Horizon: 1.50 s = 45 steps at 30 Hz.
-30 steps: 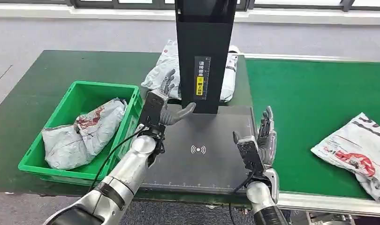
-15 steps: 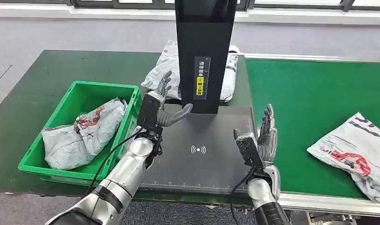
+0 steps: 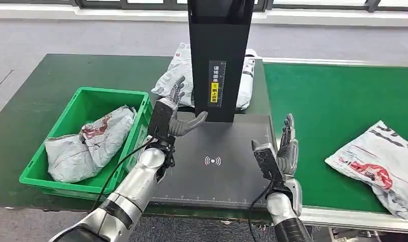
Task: Moved the parcel from conveyor to table for the left to box.
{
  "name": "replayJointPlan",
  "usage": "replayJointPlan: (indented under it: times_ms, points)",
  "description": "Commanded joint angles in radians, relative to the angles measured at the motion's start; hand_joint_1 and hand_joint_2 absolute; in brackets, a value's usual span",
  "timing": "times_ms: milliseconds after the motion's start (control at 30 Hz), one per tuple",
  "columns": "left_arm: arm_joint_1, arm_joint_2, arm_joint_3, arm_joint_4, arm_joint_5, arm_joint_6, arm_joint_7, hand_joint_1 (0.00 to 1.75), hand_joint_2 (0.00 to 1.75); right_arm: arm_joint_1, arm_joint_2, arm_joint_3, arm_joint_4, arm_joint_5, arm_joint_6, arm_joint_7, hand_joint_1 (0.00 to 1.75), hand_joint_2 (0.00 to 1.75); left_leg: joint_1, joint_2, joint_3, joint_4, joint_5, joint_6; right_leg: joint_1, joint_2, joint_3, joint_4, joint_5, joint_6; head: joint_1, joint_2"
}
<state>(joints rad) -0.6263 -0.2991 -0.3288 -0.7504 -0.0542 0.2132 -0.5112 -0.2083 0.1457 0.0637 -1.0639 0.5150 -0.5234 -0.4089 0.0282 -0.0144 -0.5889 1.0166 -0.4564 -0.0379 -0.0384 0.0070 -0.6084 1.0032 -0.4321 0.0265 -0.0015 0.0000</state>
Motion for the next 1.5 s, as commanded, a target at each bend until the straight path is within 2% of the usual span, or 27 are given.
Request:
replayJointPlan:
  times_ms: [33,333,567,733,767,833,933,967,1067,1100,1267,1500]
  points:
    - [-0.022,0.017,-0.027,0.036,-0.001,-0.004,0.007,0.00,1.75,-0.027,-0.007,-0.065,0.055,-0.001,0.003,0.003,0.00,1.75,-0.001,0.001,0.003,-0.002,0.000,0.003,0.000,-0.001,0.003,-0.002,0.000,-0.003,0.000,0.000]
    - [-0.025,0.016,-0.025,0.039,-0.001,-0.005,0.006,0.00,1.75,-0.029,-0.005,-0.068,0.058,0.000,0.000,0.002,0.00,1.75,0.000,0.001,0.002,-0.001,0.000,0.002,0.001,-0.001,0.002,-0.001,0.000,-0.003,0.000,0.000]
    - [-0.036,0.010,-0.008,0.031,-0.012,-0.012,0.013,0.00,1.75,-0.075,0.003,-0.094,0.121,-0.008,0.003,-0.024,0.00,1.75,0.000,0.001,0.001,-0.001,0.000,0.002,0.000,0.000,0.001,-0.001,0.000,-0.003,0.000,0.000]
    - [-0.038,0.010,-0.001,0.041,-0.014,-0.016,0.007,0.00,1.75,-0.063,0.011,-0.100,0.088,0.016,-0.003,-0.006,0.00,1.75,-0.001,0.003,0.003,-0.002,0.000,0.003,0.001,0.001,0.002,-0.002,0.001,-0.004,0.000,0.000]
    - [-0.064,0.015,0.007,0.116,-0.080,0.124,0.056,0.00,1.75,-0.104,-0.041,-0.154,0.188,0.393,-0.175,0.332,0.00,1.75,-0.001,0.002,0.003,-0.003,0.001,0.004,0.001,0.000,0.003,-0.003,0.001,-0.005,0.000,0.000]
    - [-0.085,0.020,0.053,0.204,-0.061,0.101,-0.009,0.00,1.75,-0.155,-0.087,-0.295,0.301,0.561,-0.175,0.322,0.00,1.75,-0.001,0.000,0.001,-0.001,0.001,0.002,0.000,-0.002,0.002,-0.001,0.000,-0.002,0.000,0.000]
    - [-0.060,0.024,0.071,0.207,-0.070,0.082,-0.030,0.00,1.75,-0.160,-0.125,-0.419,0.353,0.743,-0.175,0.392,0.00,1.75,-0.001,0.000,0.003,-0.002,0.001,0.003,0.000,-0.002,0.004,-0.003,0.001,-0.002,0.000,0.000]
    - [-0.051,0.026,0.077,0.200,-0.069,0.078,-0.028,0.00,1.75,-0.177,-0.147,-0.430,0.411,0.784,-0.175,0.425,0.00,1.75,-0.001,-0.004,0.003,-0.003,0.002,0.003,0.000,-0.005,0.005,-0.004,0.000,-0.002,0.000,0.000]
    - [-0.028,0.036,0.088,0.188,-0.071,0.073,-0.033,0.00,1.75,-0.216,-0.195,-0.450,0.509,0.853,-0.175,0.483,0.00,1.75,-0.002,-0.004,0.003,-0.002,0.001,0.004,0.000,-0.005,0.006,-0.004,0.001,-0.002,0.000,0.000]
    - [-0.019,0.041,0.097,0.187,-0.069,0.073,-0.033,0.00,1.75,-0.239,-0.212,-0.444,0.570,0.908,-0.175,0.550,0.00,1.75,-0.001,-0.002,0.004,-0.003,0.001,0.005,0.000,-0.005,0.007,-0.005,0.001,-0.003,0.000,0.000]
    - [-0.007,0.049,0.105,0.200,-0.072,0.075,-0.040,0.00,1.75,-0.291,-0.256,-0.429,0.720,0.971,-0.175,0.668,0.00,1.75,-0.002,0.000,0.003,-0.002,0.000,0.004,-0.001,-0.001,0.004,-0.003,0.001,-0.003,0.000,0.000]
    - [0.034,0.055,0.117,0.169,-0.066,0.061,-0.054,0.00,1.75,-0.245,-0.326,-0.442,0.781,1.003,-0.047,0.774,0.00,1.75,-0.002,-0.003,0.003,-0.002,0.000,0.004,-0.001,-0.005,0.006,-0.004,0.000,-0.002,0.000,0.000]
